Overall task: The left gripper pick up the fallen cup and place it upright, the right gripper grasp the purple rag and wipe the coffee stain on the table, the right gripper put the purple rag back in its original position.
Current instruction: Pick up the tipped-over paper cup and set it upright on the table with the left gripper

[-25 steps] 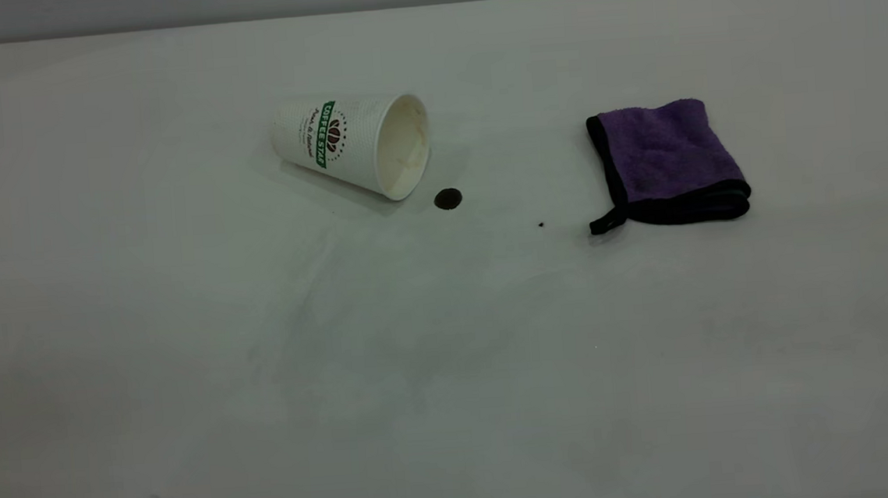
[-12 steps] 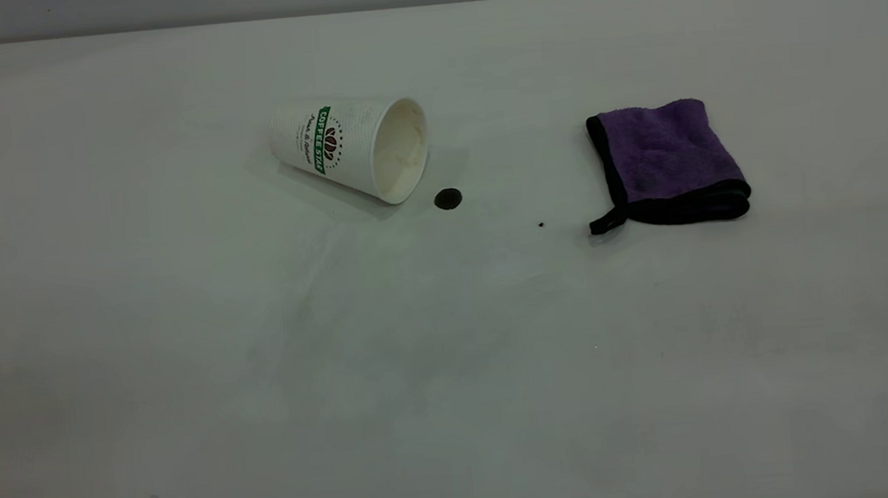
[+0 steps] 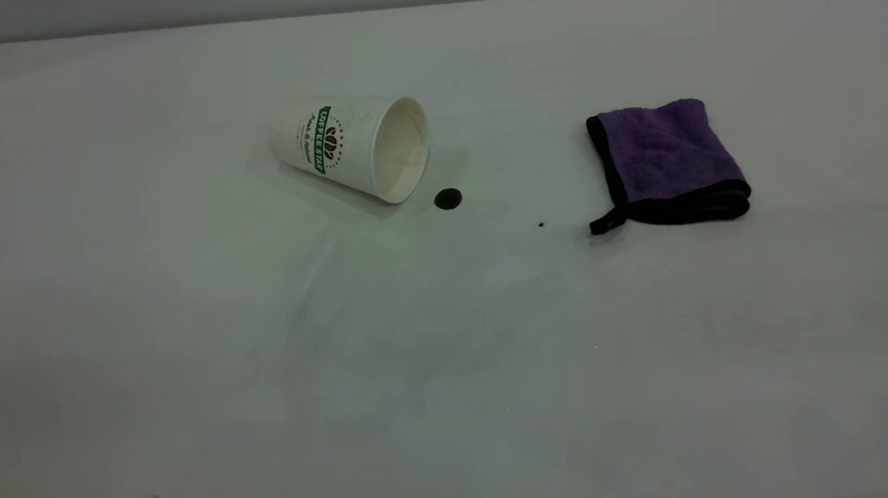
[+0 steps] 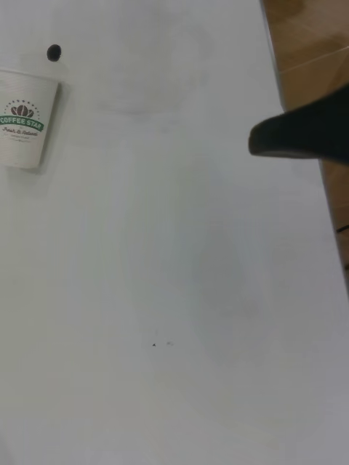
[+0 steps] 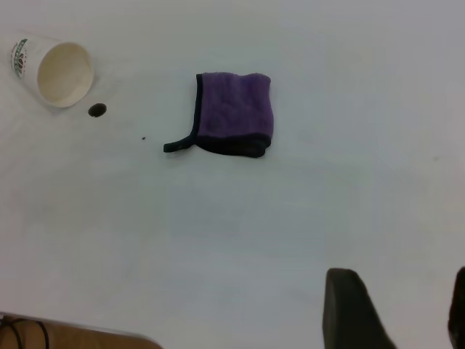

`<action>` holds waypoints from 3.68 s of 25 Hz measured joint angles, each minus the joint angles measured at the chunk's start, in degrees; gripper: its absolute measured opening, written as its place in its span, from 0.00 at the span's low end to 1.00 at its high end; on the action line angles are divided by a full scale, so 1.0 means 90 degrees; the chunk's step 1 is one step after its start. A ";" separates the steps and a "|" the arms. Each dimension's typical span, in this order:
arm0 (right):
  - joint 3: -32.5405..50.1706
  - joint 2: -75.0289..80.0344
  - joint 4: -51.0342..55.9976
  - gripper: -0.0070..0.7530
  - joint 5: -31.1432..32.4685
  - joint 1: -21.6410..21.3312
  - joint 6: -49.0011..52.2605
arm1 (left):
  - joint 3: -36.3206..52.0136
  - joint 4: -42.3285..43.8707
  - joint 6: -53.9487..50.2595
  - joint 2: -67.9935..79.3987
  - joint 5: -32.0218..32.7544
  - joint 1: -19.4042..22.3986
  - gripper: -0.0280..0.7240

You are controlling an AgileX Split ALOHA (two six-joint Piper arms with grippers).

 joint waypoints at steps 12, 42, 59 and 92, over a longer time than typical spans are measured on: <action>0.0000 0.0000 0.0000 0.49 0.0000 0.0000 0.0000 | -0.0274 0.0007 -0.0118 0.1749 -0.0953 0.0000 0.79; 0.0000 0.0000 0.0000 0.49 0.0005 0.0000 0.0000 | -0.5123 0.0396 -0.0921 1.2726 -0.4094 -0.2978 0.82; 0.0000 0.0000 0.0000 0.49 0.0005 0.0000 0.0000 | -0.7682 0.3749 -0.4220 1.5398 -0.3602 -0.3822 0.79; 0.0000 0.0000 0.0001 0.49 0.0005 0.0000 0.0000 | -0.7757 0.5157 -0.4799 1.5629 -0.1996 -0.3828 0.10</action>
